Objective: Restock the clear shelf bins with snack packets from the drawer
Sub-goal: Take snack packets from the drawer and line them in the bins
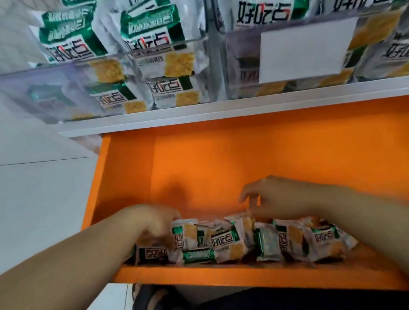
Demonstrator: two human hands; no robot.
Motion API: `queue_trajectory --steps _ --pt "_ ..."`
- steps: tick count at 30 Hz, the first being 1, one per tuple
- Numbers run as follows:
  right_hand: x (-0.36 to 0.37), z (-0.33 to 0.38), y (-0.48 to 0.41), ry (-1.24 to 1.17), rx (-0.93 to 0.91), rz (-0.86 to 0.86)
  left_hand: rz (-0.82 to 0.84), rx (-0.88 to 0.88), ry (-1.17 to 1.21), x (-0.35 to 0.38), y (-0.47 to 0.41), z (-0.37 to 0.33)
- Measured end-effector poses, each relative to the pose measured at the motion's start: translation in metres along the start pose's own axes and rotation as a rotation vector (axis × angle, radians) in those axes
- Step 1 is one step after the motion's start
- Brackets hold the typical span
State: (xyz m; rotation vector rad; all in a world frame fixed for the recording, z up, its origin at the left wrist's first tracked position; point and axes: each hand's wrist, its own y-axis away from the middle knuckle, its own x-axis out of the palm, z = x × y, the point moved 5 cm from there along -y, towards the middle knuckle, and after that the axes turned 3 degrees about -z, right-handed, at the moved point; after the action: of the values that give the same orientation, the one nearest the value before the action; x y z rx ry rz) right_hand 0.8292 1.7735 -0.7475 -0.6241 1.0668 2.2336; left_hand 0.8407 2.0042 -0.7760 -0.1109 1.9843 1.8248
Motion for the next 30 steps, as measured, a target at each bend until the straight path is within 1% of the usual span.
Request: queue_trajectory --steps 2,8,10,12,14,17,19,22,26,30 --pt "0.008 0.007 -0.007 -0.014 -0.011 0.081 -0.021 0.007 0.029 -0.001 0.000 0.000" --pt "0.035 0.013 -0.027 -0.047 0.032 0.213 -0.113 0.072 0.034 -0.004 0.001 -0.005" --pt "0.045 0.012 -0.028 -0.047 0.050 0.243 -0.093 0.077 0.057 -0.003 0.000 -0.006" --pt "0.053 0.013 -0.029 -0.065 0.066 0.261 -0.025 0.067 0.093 0.001 0.002 -0.007" --pt "0.059 0.013 -0.028 -0.080 0.075 0.268 0.032 0.074 0.103 0.006 0.003 -0.010" --pt "0.066 0.015 -0.028 -0.026 0.054 0.281 0.038 0.108 0.114 0.010 0.004 -0.014" --pt "0.066 0.016 -0.027 -0.005 0.036 0.277 0.014 0.126 0.092 0.009 0.004 -0.015" --pt "0.063 0.015 -0.026 -0.052 0.036 0.253 -0.027 0.170 0.089 0.006 0.005 -0.016" --pt "0.058 0.014 -0.023 -0.078 0.038 0.247 -0.077 0.191 0.151 0.004 0.005 -0.016" --pt "0.040 0.002 -0.021 -0.153 0.095 0.205 -0.148 0.205 0.225 -0.005 0.006 -0.016"
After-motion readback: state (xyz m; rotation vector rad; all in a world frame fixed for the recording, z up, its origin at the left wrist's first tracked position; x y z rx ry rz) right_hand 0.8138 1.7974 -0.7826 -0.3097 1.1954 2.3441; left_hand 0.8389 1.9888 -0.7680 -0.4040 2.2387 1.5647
